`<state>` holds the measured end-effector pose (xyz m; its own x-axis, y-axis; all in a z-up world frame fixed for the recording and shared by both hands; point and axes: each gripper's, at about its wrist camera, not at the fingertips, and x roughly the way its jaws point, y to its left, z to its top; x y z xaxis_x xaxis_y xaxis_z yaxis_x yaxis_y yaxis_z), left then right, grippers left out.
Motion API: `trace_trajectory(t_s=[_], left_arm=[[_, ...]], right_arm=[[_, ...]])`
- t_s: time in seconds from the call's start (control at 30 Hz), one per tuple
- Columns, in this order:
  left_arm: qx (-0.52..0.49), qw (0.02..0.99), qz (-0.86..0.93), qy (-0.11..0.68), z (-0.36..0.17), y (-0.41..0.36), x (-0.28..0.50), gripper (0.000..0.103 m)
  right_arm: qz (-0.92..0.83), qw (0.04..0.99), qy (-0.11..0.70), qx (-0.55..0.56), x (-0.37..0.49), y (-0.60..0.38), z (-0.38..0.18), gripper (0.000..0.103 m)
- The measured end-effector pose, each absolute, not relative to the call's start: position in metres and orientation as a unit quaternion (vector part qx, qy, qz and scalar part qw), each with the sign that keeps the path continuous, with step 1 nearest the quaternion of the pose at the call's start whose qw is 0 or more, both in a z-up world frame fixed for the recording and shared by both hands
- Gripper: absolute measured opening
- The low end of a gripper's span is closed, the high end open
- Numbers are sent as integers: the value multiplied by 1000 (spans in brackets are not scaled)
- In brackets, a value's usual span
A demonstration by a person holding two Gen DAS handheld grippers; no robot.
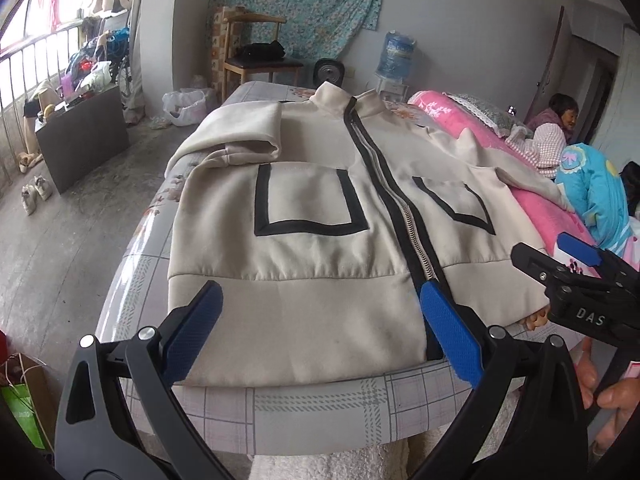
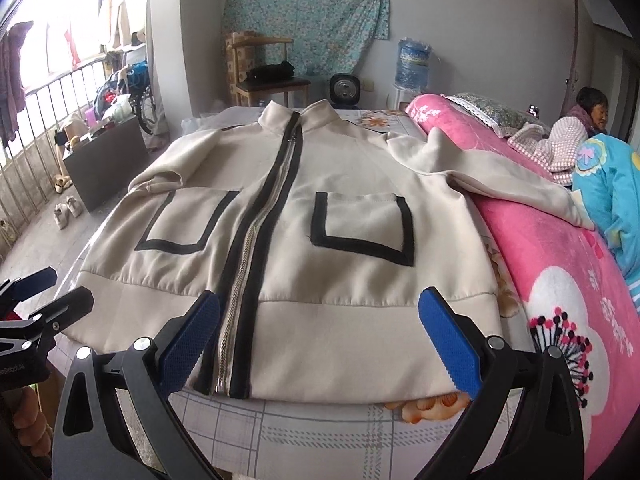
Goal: Fold large clothes
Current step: 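Grasp the beige jacket sleeve cuff with the left tool and lift it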
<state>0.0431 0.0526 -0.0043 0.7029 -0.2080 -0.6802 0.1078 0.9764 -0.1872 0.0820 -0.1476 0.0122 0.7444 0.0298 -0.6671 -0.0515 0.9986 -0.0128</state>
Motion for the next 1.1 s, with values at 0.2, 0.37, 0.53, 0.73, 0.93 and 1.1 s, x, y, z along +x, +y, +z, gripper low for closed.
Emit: trace_trajectory(t_s=[0.2, 0.37, 0.53, 0.73, 0.93, 1.1], left_arm=[[-108, 910, -102, 386, -15, 63, 68, 96], [-141, 916, -53, 371, -8, 107, 88, 96], [-208, 913, 19, 351, 5, 187, 115, 96], [-358, 854, 20, 376, -13, 293, 179, 95], [-571, 701, -32, 427, -114, 357, 264, 95], [-697, 576, -55, 424, -207, 360, 304, 95]], right_arm=[[44, 934, 355, -9, 114, -143, 11, 97], [83, 927, 366, 4, 139, -135, 8, 97], [130, 921, 368, -8, 162, -109, 8, 97], [171, 907, 385, -26, 191, -73, 0, 95], [171, 890, 421, -42, 219, -45, -21, 88], [165, 871, 460, -45, 238, -31, -43, 88]])
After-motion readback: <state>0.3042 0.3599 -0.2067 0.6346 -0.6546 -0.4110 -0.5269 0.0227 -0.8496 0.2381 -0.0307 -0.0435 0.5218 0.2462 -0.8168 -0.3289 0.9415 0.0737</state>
